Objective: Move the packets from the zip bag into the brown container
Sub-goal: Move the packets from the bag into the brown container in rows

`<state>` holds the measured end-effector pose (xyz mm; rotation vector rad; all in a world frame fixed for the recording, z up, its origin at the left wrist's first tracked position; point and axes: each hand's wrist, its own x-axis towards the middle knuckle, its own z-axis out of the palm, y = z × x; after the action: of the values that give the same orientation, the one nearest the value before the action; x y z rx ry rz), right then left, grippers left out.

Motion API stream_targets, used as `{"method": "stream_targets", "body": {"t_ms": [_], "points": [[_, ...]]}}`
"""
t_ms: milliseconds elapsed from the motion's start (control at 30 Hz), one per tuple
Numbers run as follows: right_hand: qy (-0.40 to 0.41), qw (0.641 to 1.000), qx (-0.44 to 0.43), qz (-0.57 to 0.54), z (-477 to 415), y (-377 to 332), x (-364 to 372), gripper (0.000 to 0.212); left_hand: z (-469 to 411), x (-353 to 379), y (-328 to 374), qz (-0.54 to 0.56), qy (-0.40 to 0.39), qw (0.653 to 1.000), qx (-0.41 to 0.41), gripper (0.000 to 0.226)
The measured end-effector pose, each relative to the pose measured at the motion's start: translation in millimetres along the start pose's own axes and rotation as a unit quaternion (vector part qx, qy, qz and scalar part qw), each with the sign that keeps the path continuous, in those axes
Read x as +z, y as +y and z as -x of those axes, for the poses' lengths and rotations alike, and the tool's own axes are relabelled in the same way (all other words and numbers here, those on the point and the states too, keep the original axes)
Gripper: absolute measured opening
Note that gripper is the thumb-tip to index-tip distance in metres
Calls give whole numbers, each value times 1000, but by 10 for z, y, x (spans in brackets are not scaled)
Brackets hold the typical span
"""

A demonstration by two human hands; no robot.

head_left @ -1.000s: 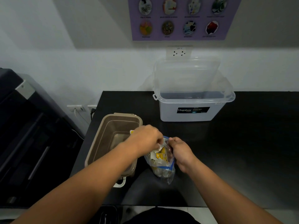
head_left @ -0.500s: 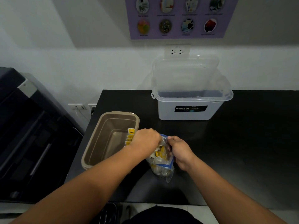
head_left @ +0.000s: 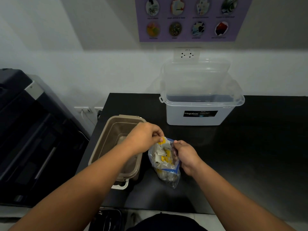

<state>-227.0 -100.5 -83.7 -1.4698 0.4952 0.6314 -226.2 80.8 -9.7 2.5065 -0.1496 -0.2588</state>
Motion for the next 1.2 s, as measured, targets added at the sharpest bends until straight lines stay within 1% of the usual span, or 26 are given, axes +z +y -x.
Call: {"method": "stream_targets", "body": {"t_ms": [200,367,433,533,600,700,833,1067,1133,1200], "points": [[13,1000,2,4,-31,3,67,23,64,-199,-100,84,34,996,-12,5],[20,1000,-2,0,-40,3,100,22,135,-449,-268,102,88,991,-22,5],[17,1000,1,-6,-31,-6,112,21,174,-550,-388,79,91,992,-23,6],[15,1000,4,-12,-43,-2,132,20,244,-642,-548,16,60,998,-26,7],[16,1000,5,-13,-65,13,148,20,285,-636,-650,-24,25,999,-34,9],[17,1000,6,-21,-62,15,171,20,300,-526,-791,-66,-30,996,-47,7],[15,999,2,-29,-42,19,200,20,254,-325,-889,-111,-77,989,-55,7],[18,999,-4,-28,-33,40,227,19,85,-80,-910,-188,-133,971,-57,10],[20,999,-2,-28,-46,50,227,19,49,-35,-902,-211,-135,966,-58,11],[21,999,-2,-33,-65,67,228,18,23,2,-904,-238,-119,962,-54,9]]}}
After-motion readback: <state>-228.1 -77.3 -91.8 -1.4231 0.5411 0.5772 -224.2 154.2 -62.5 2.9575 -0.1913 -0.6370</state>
